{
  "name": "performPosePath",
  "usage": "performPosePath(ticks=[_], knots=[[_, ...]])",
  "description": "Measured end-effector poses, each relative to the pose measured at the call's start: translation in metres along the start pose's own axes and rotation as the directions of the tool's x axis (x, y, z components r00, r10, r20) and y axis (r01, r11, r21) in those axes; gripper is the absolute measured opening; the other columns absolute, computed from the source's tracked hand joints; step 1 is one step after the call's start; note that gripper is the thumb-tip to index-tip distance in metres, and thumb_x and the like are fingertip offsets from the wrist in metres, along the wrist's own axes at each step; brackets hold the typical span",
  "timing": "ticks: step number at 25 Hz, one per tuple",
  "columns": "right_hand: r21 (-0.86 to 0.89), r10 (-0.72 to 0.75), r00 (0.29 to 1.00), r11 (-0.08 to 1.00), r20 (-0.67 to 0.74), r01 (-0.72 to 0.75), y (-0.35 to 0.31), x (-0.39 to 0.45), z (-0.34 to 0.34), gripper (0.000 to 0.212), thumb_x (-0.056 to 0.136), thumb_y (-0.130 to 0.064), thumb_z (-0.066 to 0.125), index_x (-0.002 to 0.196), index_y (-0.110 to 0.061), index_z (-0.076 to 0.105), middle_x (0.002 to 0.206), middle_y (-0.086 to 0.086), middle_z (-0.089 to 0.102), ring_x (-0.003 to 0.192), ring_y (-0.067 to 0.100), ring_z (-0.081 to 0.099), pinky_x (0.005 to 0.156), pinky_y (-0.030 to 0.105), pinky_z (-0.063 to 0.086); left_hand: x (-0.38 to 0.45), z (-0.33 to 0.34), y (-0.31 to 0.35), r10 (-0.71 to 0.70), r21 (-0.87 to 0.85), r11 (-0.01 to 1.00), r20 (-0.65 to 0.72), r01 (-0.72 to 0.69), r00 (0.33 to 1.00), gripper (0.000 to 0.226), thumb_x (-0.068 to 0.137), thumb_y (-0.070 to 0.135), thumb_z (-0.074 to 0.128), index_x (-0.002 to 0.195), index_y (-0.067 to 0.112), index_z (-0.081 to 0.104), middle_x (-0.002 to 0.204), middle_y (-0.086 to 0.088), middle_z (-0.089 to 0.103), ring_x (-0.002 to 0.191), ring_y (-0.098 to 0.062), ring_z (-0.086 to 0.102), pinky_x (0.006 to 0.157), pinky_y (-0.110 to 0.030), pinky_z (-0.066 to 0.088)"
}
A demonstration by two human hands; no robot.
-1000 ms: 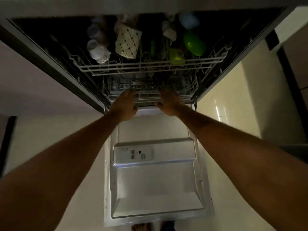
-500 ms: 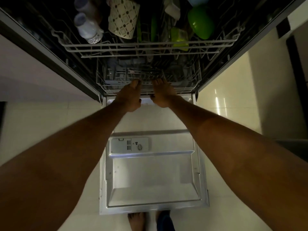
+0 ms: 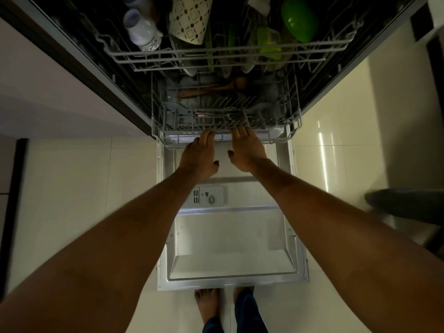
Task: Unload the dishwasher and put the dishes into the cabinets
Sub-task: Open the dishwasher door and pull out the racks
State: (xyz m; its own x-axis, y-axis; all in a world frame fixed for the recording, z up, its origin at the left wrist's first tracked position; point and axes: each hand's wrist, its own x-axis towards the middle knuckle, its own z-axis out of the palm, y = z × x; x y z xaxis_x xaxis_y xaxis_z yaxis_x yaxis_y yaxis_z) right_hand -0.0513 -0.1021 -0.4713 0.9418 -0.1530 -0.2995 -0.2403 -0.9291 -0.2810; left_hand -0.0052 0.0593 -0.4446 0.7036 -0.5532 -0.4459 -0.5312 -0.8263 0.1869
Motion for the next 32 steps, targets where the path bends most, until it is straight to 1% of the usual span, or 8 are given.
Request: performPosePath(ticks=[5, 8, 11, 14, 18, 21, 25, 32], knots=[[0.035, -0.013, 1.000, 0.999, -0.024, 0.014, -0.009, -0.060, 0.022, 0.077, 0.091, -0.025, 0.076, 0.155, -0.006, 0.037, 0.158, 0.014, 0.043, 0.151, 0.035, 0.035, 0.125, 0.047, 0.035, -0.046, 0.027, -0.005, 0.023, 0.007, 1.000, 0.008, -0.023, 1.000, 0.098, 0.089, 0.030, 0.076, 0.164, 0.018, 0.014, 0.166, -0.004, 0.023, 0.143, -0.029, 0.043, 0.110, -0.045, 0.045], [0.085, 0.000, 1.000, 0.996, -0.016, 0.001, -0.014, -0.104, 0.038, 0.065, 0.093, -0.019, 0.073, 0.150, -0.005, 0.045, 0.147, 0.013, 0.053, 0.141, 0.033, 0.044, 0.117, 0.046, 0.045, -0.077, 0.051, 0.000, 0.030, 0.008, 1.000, 0.008, -0.030, 1.000, 0.089, 0.092, 0.027, 0.070, 0.164, 0.019, 0.018, 0.162, -0.003, 0.035, 0.145, -0.025, 0.041, 0.116, -0.043, 0.040], [0.131, 0.020, 1.000, 0.991, -0.001, -0.020, -0.016, -0.145, 0.054, 0.057, 0.096, -0.017, 0.069, 0.148, -0.005, 0.049, 0.142, 0.012, 0.057, 0.135, 0.031, 0.050, 0.115, 0.042, 0.047, -0.110, 0.076, 0.010, 0.014, -0.092, 0.996, 0.019, -0.012, 1.000, 0.077, 0.096, 0.019, 0.065, 0.161, 0.019, 0.025, 0.161, -0.002, 0.040, 0.149, -0.023, 0.039, 0.122, -0.040, 0.034], [0.193, 0.060, 0.998, 0.979, 0.028, -0.064, -0.019, -0.180, 0.071, 0.043, 0.100, -0.016, 0.062, 0.142, -0.012, 0.055, 0.136, 0.006, 0.058, 0.130, 0.024, 0.051, 0.110, 0.038, 0.051, -0.142, 0.095, 0.015, -0.001, -0.177, 0.984, -0.006, 0.000, 1.000, 0.055, 0.100, 0.016, 0.059, 0.152, 0.020, 0.043, 0.149, -0.001, 0.054, 0.138, -0.021, 0.052, 0.114, -0.036, 0.041], [0.208, 0.118, 0.991, 0.970, 0.063, -0.129, -0.026, -0.220, 0.090, 0.028, 0.103, -0.014, 0.056, 0.130, -0.017, 0.065, 0.123, 0.002, 0.063, 0.117, 0.022, 0.055, 0.097, 0.035, 0.054, -0.176, 0.113, 0.022, -0.019, -0.273, 0.962, 0.023, 0.025, 1.000, 0.024, 0.107, 0.033, 0.047, 0.126, 0.024, 0.058, 0.121, 0.000, 0.067, 0.110, -0.020, 0.066, 0.092, -0.037, 0.055], [0.240, 0.145, 0.984, 0.956, 0.103, -0.166, -0.031, -0.250, 0.102, 0.021, 0.104, -0.014, 0.055, 0.118, -0.016, 0.069, 0.113, 0.001, 0.065, 0.109, 0.021, 0.056, 0.088, 0.034, 0.053, -0.197, 0.127, 0.027, -0.009, -0.285, 0.957, 0.129, 0.046, 0.992, 0.023, 0.109, 0.034, 0.041, 0.112, 0.021, 0.059, 0.109, -0.001, 0.067, 0.099, -0.023, 0.066, 0.082, -0.040, 0.056], [0.226, 0.163, 0.961, 0.951, 0.222, -0.213, -0.035, -0.287, 0.112, 0.022, 0.106, -0.017, 0.050, 0.117, -0.018, 0.069, 0.113, 0.000, 0.065, 0.109, 0.019, 0.056, 0.087, 0.030, 0.050, -0.225, 0.140, 0.033, 0.011, -0.236, 0.971, 0.253, 0.051, 0.968, 0.021, 0.109, 0.024, 0.046, 0.116, 0.019, 0.064, 0.115, -0.004, 0.069, 0.104, -0.025, 0.067, 0.087, -0.039, 0.056], [0.225, 0.139, 0.922, 0.947, 0.360, -0.231, -0.029, -0.310, 0.123, 0.016, 0.103, -0.017, 0.055, 0.111, -0.018, 0.069, 0.107, 0.000, 0.066, 0.103, 0.018, 0.057, 0.085, 0.030, 0.052, -0.248, 0.152, 0.033, 0.079, -0.284, 0.959, 0.297, 0.009, 0.951, 0.028, 0.108, 0.032, 0.046, 0.115, 0.017, 0.068, 0.108, -0.006, 0.071, 0.100, -0.024, 0.067, 0.085, -0.039, 0.056]])
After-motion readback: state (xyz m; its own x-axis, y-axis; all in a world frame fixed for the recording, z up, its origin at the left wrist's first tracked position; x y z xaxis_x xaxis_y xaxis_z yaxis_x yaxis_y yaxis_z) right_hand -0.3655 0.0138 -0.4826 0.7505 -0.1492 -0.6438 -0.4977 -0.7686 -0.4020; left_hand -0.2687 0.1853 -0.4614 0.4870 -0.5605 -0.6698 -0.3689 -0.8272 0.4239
